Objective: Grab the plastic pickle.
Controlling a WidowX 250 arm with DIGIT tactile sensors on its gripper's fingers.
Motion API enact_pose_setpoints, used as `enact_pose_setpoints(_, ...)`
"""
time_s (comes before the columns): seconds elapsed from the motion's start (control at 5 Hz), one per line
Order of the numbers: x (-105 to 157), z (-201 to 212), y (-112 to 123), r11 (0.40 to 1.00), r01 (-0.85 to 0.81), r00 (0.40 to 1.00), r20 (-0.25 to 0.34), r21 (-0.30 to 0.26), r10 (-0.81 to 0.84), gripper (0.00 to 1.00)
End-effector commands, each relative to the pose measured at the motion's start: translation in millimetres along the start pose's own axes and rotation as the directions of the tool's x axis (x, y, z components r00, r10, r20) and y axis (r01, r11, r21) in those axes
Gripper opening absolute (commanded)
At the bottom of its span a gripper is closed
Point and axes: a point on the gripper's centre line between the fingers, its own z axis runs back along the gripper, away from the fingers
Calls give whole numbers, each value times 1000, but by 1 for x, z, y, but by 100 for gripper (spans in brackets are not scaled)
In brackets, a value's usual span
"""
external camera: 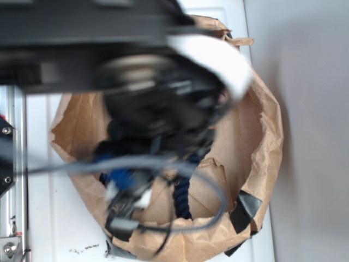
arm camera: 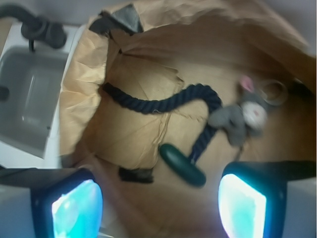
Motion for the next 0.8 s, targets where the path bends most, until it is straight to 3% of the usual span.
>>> enact_pose_setpoints(0.0, -12, -13, 18, 986, 149, 983, 93, 80, -156, 100)
enact_pose_setpoints(0.2, -30, -29, 12, 964, 229, 963, 113, 137, -245, 100)
enact_pose_setpoints(0.6, -18, -52, 24, 964, 199, 976, 54, 175, -212, 100)
